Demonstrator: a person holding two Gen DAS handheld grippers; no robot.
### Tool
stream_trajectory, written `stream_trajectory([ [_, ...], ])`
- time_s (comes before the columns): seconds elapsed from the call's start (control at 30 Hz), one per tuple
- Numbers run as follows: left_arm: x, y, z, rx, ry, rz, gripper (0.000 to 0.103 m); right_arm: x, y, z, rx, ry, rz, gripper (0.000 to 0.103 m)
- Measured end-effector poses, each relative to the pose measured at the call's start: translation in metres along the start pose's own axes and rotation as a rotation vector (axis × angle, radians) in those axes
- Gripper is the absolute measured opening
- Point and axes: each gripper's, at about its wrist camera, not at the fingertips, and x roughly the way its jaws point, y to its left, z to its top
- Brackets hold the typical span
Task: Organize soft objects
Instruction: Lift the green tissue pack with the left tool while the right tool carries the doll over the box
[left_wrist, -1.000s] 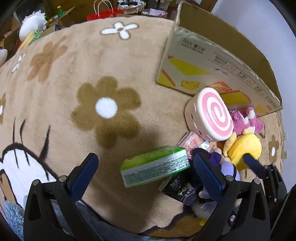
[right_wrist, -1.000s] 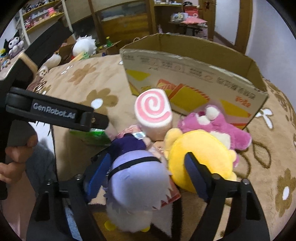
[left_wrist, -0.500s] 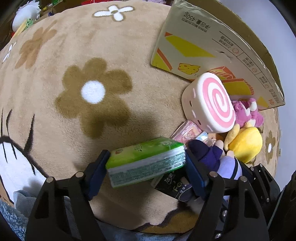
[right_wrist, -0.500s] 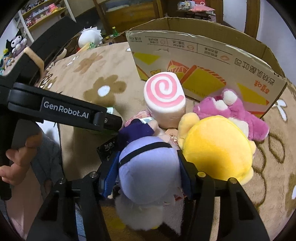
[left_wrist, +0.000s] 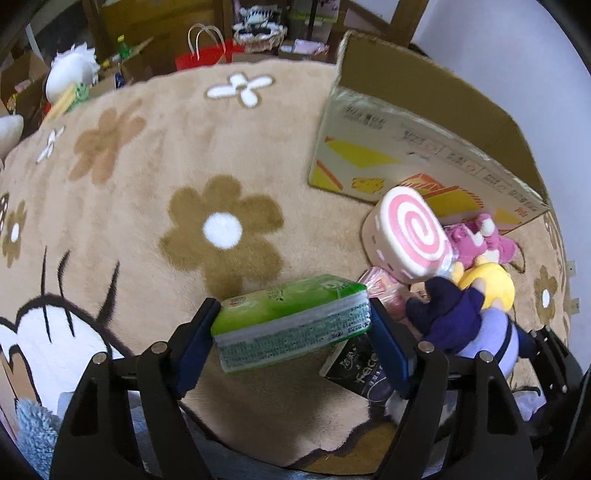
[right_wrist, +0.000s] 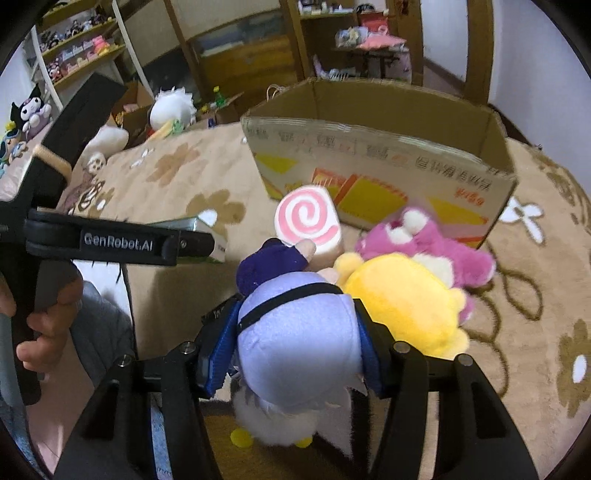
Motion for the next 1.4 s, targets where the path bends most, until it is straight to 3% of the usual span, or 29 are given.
stream_trajectory([
  [0.4,-0.059,-0.011,-0.007,0.075,-0.244,0.052,0.078,-0.053,-0.014,0.008,0.073,-0.199,-0.101,0.061],
  [0.63,-0.085,-0.018,-0.012,0.100,-0.400,0.092,0.078,-0.073,-0.028,0.009,0.119,-0.271,-0.151,0.061],
  [1.17,-0.110,-0.015,0.004,0.073,-0.563,0.090,0.078,-0.095,-0.040,0.024,0.171,-0.396,-0.174,0.061],
  [1.4,-0.118,-0.030,0.022,0.109,-0.643,0.126,0.078,-0.106,-0.052,0.040,0.190,-0.450,-0.126,0.061],
])
